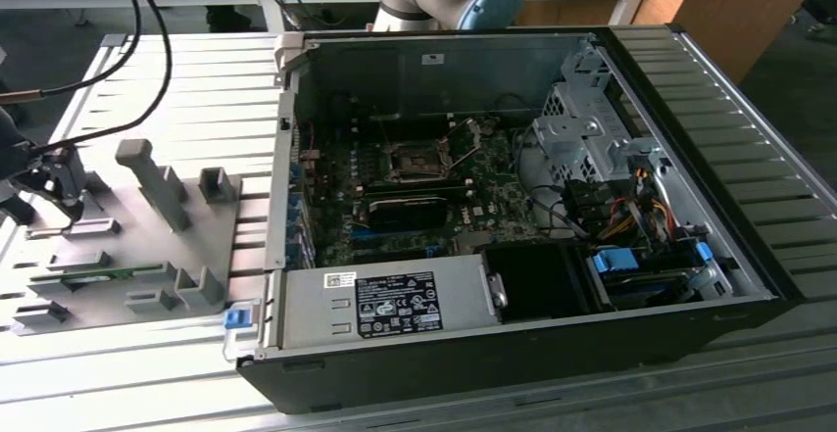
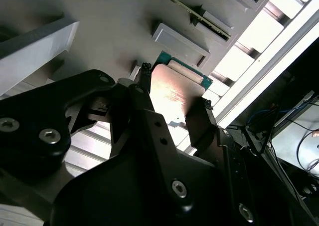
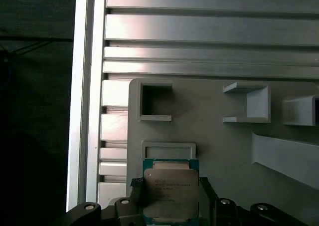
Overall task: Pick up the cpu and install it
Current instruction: 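Pick up the cpu and move it towards the insertion slot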
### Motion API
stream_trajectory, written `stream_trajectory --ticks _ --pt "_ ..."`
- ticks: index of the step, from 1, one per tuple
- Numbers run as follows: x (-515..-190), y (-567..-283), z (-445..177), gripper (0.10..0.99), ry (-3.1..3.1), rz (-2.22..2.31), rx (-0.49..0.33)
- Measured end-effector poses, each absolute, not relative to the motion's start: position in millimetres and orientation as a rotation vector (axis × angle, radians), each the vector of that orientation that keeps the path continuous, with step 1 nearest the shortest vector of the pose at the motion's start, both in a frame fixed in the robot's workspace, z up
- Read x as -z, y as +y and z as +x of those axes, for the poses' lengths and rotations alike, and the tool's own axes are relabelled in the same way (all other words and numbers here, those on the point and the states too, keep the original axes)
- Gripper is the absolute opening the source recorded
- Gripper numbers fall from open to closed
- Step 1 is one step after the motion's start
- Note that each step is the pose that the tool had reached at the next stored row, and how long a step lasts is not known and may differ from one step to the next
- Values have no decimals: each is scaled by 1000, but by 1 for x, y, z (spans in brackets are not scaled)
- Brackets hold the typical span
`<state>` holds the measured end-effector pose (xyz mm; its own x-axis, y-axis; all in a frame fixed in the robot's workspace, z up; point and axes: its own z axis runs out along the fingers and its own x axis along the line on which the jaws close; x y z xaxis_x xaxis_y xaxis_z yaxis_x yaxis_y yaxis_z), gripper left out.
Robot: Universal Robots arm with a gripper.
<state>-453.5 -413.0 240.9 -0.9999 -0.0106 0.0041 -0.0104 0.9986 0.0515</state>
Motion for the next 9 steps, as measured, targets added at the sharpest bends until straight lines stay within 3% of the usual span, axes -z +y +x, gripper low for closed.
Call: stream_trajectory --ticks 9 --pt "-246 -413 -454 529 -3136 16 81"
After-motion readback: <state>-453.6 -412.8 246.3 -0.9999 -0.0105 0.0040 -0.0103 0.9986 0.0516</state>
